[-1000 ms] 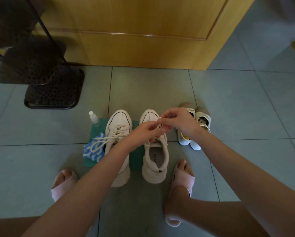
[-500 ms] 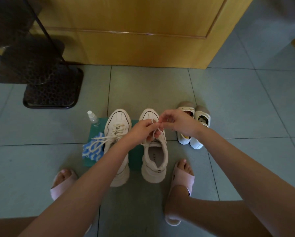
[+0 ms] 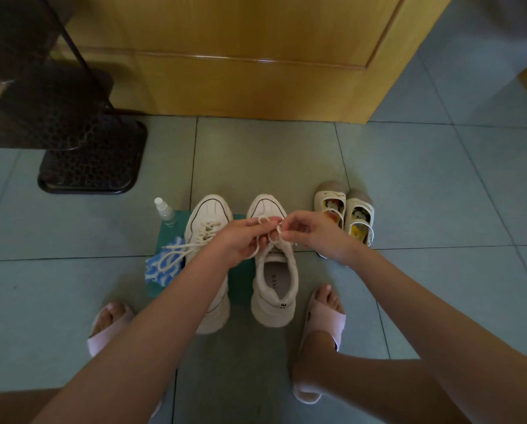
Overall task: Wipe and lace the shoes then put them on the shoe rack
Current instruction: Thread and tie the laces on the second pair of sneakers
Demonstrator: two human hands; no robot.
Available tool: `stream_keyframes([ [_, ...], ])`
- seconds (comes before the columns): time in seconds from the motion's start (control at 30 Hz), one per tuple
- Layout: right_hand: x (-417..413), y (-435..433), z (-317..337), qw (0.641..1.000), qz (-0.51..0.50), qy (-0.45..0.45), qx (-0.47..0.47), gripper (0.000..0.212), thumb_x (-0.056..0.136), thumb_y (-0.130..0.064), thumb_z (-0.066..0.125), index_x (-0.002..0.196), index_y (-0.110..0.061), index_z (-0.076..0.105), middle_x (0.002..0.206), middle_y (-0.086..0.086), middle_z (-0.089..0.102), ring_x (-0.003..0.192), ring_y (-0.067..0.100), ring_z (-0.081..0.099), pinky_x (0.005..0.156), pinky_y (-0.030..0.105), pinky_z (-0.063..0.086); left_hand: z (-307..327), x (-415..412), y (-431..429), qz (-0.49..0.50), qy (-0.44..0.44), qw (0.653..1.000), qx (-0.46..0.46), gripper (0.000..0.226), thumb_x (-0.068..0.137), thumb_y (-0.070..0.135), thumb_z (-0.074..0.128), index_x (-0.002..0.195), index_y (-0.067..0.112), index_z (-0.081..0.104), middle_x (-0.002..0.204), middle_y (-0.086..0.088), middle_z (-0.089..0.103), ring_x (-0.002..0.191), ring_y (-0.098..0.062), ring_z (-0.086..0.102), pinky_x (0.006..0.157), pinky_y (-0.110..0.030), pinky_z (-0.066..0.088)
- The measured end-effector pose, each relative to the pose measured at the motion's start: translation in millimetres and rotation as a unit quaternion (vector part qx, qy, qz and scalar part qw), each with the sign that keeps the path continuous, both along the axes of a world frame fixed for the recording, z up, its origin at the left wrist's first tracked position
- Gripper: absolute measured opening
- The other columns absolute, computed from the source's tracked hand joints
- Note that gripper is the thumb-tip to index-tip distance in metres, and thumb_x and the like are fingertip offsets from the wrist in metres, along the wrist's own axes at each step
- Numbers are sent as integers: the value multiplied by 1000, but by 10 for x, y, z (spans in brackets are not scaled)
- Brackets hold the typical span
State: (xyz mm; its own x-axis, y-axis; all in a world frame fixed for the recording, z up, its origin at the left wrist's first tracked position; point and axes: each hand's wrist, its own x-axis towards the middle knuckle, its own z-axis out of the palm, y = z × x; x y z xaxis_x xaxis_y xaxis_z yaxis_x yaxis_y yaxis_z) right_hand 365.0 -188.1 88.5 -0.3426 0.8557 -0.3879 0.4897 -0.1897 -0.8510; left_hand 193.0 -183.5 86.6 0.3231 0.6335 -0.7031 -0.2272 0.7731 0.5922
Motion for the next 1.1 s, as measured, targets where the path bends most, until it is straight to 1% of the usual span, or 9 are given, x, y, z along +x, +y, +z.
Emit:
stream_keyframes([
  [0.07, 26, -10, -9, 1000, -8, -8, -10, 7, 86, -13, 65, 92, -11, 65, 80, -5, 61, 78, 14, 54, 72, 22, 45, 5, -6, -12, -7, 19, 1000, 12, 16, 85, 4, 61, 100, 6, 66, 81, -5, 66, 57, -5, 62, 54, -11, 51],
  [0.13, 63, -12, -18, 999, -32, -6, -38, 8, 87, -17, 65, 94, -17, 67, 89, -2, 66, 84, 15, 60, 75, 26, 49, -19, -15, -34, -42, 101, 990, 90, 16, 81, 5, 67, 96, 8, 69, 88, -6, 68, 71, -10, 64, 61, -14, 53],
  [0.2, 73, -8, -41, 997, -47, -14, -55, 11, 88, -18, 63, 98, -21, 67, 98, 1, 68, 88, 13, 61, 71, 22, 49, -51, -26, -45, -97, 218, 947, 215, 17, 78, 6, 71, 94, 9, 70, 92, -6, 69, 82, -13, 64, 69, -17, 54],
  [0.3, 19, -2, -78, 997, -49, -17, -53, 18, 89, -12, 60, 105, -17, 67, 106, 2, 67, 91, 12, 61, 72, 19, 51, -77, -38, -51, -127, 285, 898, 309, 15, 76, 7, 73, 89, 13, 68, 90, -2, 70, 86, -16, 66, 75, -27, 56],
  [0.4, -67, -7, -71, 997, -51, -4, -61, 20, 89, -5, 59, 106, -9, 67, 99, 3, 66, 87, 14, 60, 76, 24, 51, -90, -30, -63, -135, 346, 855, 361, 16, 77, 9, 71, 87, 19, 63, 87, 2, 68, 83, -13, 64, 74, -28, 55],
  [0.53, -80, 6, -89, 995, -69, 4, -65, 14, 87, 0, 59, 99, -4, 66, 85, 7, 65, 75, 14, 58, 66, 18, 50, -116, 43, -129, -100, 401, 812, 413, 16, 81, 15, 69, 95, 19, 62, 90, 7, 66, 84, -7, 61, 76, -25, 52],
  [0.73, -78, 7, -106, 986, -126, 78, -76, 23, 88, 4, 56, 106, -10, 60, 76, 7, 64, 58, 9, 60, 60, 19, 53, -175, 100, -223, -31, 357, 837, 413, 10, 80, 10, 68, 88, 13, 64, 84, 6, 66, 80, 0, 61, 73, -21, 52],
  [0.9, -70, 28, -137, 994, -87, 21, -67, 12, 88, -6, 61, 98, -5, 68, 76, 4, 64, 63, 10, 56, 58, 17, 49, -188, 88, -231, -3, 330, 862, 385, 14, 79, 8, 69, 90, 17, 64, 85, 9, 66, 79, 13, 57, 70, -8, 48],
  [1.1, 5, 59, -97, 991, -86, -87, -50, 15, 87, -18, 65, 91, -6, 72, 71, -1, 64, 57, 6, 50, 51, 16, 40, -182, 41, -242, 29, 347, 878, 328, 9, 75, 18, 74, 79, 23, 68, 79, 12, 68, 78, 2, 63, 73, -16, 50],
])
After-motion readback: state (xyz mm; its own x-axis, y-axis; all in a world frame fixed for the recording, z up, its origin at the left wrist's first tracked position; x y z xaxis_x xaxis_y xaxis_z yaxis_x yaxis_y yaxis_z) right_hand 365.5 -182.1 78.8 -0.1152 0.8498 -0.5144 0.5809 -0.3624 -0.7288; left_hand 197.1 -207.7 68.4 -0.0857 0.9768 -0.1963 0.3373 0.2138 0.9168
